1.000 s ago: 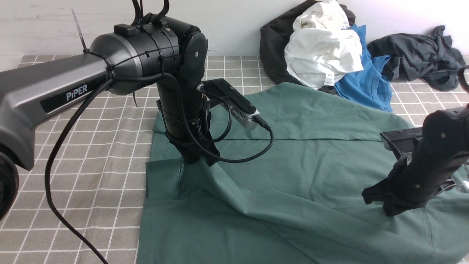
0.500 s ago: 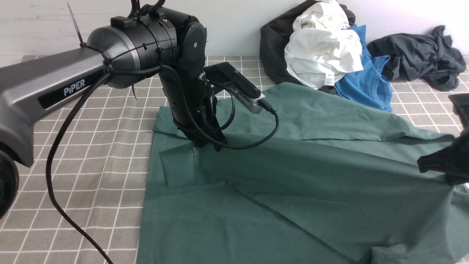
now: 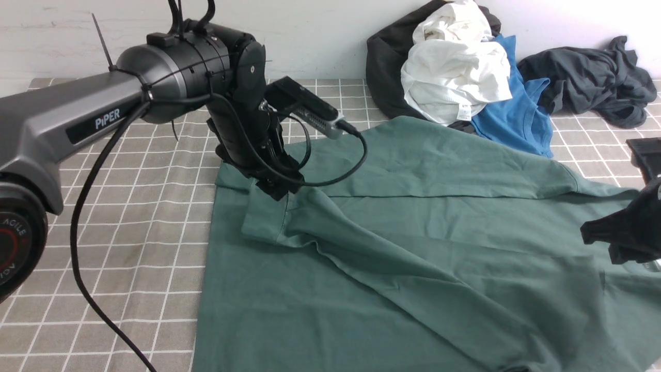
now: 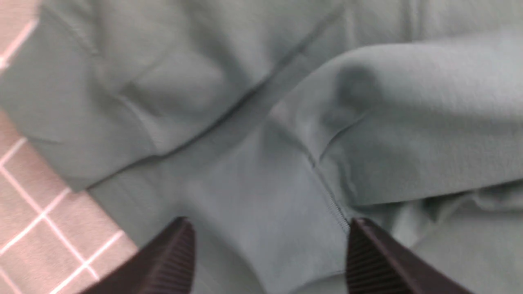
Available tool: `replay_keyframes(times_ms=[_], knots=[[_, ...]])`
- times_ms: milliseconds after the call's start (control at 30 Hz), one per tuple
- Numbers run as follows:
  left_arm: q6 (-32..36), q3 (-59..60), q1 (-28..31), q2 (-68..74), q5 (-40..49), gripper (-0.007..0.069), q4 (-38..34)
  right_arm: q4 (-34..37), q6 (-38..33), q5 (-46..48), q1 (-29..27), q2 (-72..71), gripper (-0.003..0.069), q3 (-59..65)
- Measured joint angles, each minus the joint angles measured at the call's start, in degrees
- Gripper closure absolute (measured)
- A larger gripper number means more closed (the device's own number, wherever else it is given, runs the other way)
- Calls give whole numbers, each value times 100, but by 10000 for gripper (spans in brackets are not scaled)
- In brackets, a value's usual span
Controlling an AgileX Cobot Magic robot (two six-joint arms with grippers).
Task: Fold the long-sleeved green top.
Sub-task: Use the left arm to drag and place the cuff at the centered position on the left edge of the fabric, then use the left arm to clamp the cuff farthest from it
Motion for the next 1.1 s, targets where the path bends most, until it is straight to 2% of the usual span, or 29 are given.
replay_keyframes(times_ms=[100,200,500,700,800,900,1000,1033,1067,1100], knots=[[-203,-223,135,0,-6,85,0,0,0,20,0,-140,353,-157],[-336,-444,357,54,-23,75,0,5,0,20,0,-333,329,-288],[-341,-568,624,891,-379,73,-12,59,-7,20,0,-435,326,-321],[-336,-568,624,1231,-856,104,-60,69,-7,-10,0,-435,326,-321],[-459,-568,624,1321,-1055,139,-60,69,-7,-16,0,-435,325,-321],[-565,-568,624,1424,-1086,207,-60,69,-7,-35,0,-435,323,-321],[-593,-606,624,1463,-1038,314,-228,69,-7,-48,0,-435,323,-321],[-593,-618,618,1475,-1019,370,-271,69,-7,-48,0,-435,323,-321],[-593,-619,618,1475,-1019,380,-286,69,-7,-48,0,-435,323,-321],[-593,-627,613,1475,-1015,452,-303,69,-7,-48,0,-435,323,-321]])
